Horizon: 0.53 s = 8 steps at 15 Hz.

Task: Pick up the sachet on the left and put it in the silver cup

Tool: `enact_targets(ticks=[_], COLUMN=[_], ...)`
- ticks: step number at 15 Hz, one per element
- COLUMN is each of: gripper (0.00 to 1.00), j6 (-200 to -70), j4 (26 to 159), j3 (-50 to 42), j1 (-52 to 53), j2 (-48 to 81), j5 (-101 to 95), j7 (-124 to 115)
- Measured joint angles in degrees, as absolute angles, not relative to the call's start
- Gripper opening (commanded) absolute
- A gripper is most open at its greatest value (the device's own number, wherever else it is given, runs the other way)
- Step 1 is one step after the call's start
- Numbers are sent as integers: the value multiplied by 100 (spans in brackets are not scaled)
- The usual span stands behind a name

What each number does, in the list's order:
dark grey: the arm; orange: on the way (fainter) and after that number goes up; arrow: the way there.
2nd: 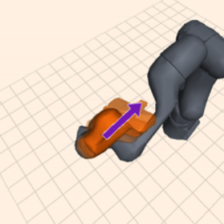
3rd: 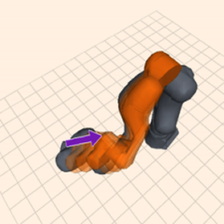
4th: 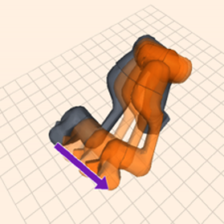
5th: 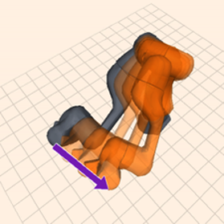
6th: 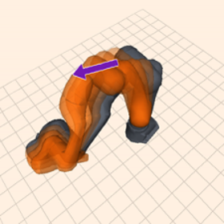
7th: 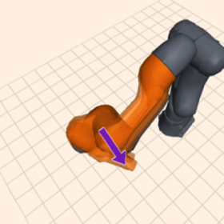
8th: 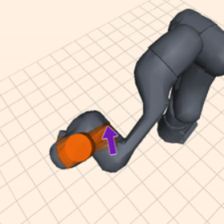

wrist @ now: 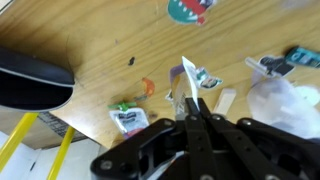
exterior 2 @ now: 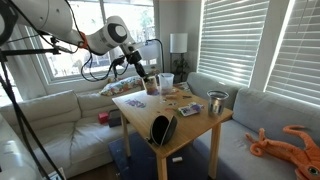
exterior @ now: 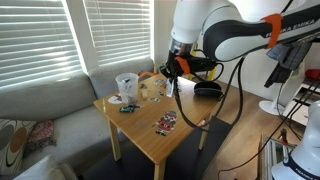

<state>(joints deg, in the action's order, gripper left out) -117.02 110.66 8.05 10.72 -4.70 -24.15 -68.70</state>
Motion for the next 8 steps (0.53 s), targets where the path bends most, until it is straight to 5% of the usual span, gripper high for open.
enact_targets(ticks=[8], gripper=[1], j6=[-12079], j4=[10278], j3=[318], j1=[-36], j2=[-434], j5=[-4191], j7=[-7361])
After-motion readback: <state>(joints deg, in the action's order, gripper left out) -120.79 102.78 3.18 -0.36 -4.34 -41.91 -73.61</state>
